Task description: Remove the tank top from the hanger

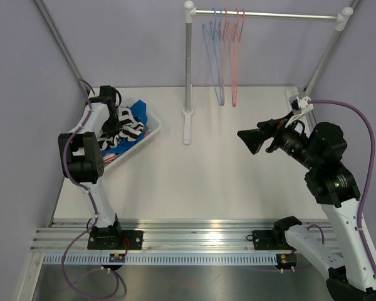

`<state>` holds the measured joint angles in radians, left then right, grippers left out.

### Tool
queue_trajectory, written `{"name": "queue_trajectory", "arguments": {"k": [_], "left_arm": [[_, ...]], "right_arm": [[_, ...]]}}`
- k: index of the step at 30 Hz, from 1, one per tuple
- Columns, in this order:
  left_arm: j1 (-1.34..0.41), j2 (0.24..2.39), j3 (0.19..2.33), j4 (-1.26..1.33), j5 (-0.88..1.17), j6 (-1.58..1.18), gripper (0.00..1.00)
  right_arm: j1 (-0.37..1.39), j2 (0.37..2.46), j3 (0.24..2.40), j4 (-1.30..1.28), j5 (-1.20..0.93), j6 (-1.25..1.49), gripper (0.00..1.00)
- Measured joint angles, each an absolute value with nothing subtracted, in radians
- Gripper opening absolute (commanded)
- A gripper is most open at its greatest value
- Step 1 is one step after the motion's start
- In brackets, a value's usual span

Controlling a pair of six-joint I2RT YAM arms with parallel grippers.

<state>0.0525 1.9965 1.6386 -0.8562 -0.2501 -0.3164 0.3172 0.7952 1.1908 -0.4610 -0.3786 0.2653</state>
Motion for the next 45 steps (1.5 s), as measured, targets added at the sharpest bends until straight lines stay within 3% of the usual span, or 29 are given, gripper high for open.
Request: {"name": "queue_trajectory", "arguments": {"k": [1, 2, 6, 12, 13, 14, 23, 29, 35, 45], "left_arm": [[0.054, 1.987, 1.632, -0.851, -0.251, -0.319, 0.00], [0.054, 1.977, 1.624, -0.848, -0.251, -0.323, 0.12], [0.057, 1.934, 1.619, -0.850, -0.237, -0.332, 0.44], [0.065, 1.804, 1.619, -0.870, -0.204, -0.349, 0.69], [0.065, 1.773, 1.619, -0.873, -0.200, -0.350, 0.97], [0.065, 1.744, 1.621, -0.878, -0.195, -0.347, 0.99], [0.054, 1.380, 1.617, -0.884, -0.126, -0.324, 0.99], [-0.024, 0.997, 1.445, -0.861, -0.136, -0.276, 0.99], [-0.138, 0.683, 1.240, -0.899, -0.228, -0.233, 0.99], [-0.200, 0.476, 1.130, -0.974, -0.254, -0.209, 0.99]], "right_arm": [[0.317, 0.791, 1.191, -0.461, -0.379, 0.265, 0.99], [0.317, 0.786, 1.192, -0.461, -0.379, 0.265, 0.99], [0.317, 0.778, 1.209, -0.474, -0.379, 0.258, 1.00], [0.317, 0.778, 1.243, -0.512, -0.369, 0.236, 0.99], [0.317, 0.778, 1.246, -0.522, -0.361, 0.233, 0.99], [0.317, 0.780, 1.249, -0.530, -0.350, 0.231, 1.00], [0.318, 0.831, 1.310, -0.699, -0.033, 0.213, 0.99], [0.329, 0.850, 1.310, -0.788, 0.176, 0.194, 1.00], [0.337, 0.839, 1.310, -0.835, 0.255, 0.186, 0.99], [0.339, 0.805, 1.325, -0.957, 0.308, 0.179, 1.00]]}}
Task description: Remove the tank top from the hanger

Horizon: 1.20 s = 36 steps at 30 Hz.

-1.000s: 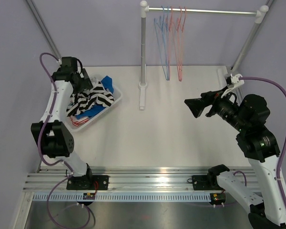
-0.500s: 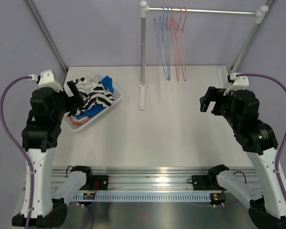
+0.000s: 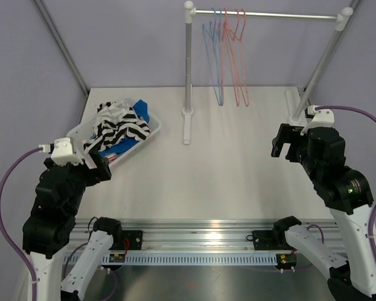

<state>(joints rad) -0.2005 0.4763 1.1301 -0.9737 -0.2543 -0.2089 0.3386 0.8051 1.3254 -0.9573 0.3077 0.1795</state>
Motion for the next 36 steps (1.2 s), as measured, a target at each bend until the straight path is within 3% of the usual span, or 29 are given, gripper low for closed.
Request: {"name": "queue_trajectory", "arguments": {"k": [14, 36], "left_arm": [[-0.228, 0.431, 1.062, -0.992, -0.236, -0.207, 0.99], [-0.241, 0.409, 1.031, -0.969, -0.260, -0.207, 0.99]], "right_arm": [[0.339, 0.682, 1.299, -1.028, 0.428, 0.138, 1.00], [0.339, 0.682, 1.256, -1.015, 0.404, 0.138, 1.00]]}}
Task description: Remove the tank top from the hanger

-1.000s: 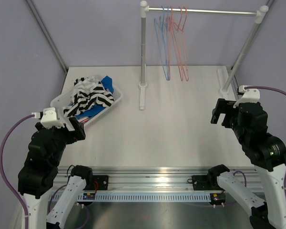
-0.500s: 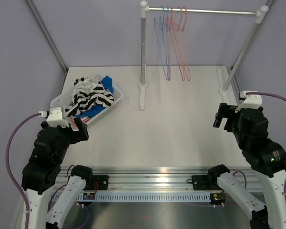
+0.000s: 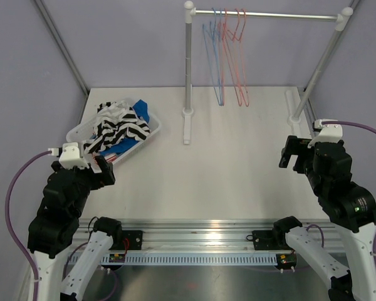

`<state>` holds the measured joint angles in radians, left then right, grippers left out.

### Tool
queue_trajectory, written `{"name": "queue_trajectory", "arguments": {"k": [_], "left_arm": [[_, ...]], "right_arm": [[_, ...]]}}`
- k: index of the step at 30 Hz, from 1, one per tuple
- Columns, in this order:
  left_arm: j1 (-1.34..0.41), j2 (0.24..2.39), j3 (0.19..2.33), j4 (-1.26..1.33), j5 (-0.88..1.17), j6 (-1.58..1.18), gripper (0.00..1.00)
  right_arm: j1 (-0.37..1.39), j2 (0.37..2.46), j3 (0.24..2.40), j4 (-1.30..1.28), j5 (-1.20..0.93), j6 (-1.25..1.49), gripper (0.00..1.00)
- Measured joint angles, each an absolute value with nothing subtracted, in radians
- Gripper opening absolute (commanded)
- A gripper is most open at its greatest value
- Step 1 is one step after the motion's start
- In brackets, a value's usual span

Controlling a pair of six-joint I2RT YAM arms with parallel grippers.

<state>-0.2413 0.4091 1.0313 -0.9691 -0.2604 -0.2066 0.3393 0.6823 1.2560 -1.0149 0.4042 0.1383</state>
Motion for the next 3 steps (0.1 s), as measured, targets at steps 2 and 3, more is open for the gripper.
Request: {"name": "queue_trajectory", "arguments": {"k": [2, 3], "left_arm": [[-0.241, 0.409, 1.031, -0.969, -0.263, -0.207, 0.99], [-0.241, 0.409, 1.031, -0.970, -0.263, -0.207, 0.99]], "right_arm": [[0.339, 0.683, 1.256, -1.015, 0.401, 0.139, 0.99], [0.339, 0.683, 1.256, -1.015, 0.400, 0.139, 1.00]]}}
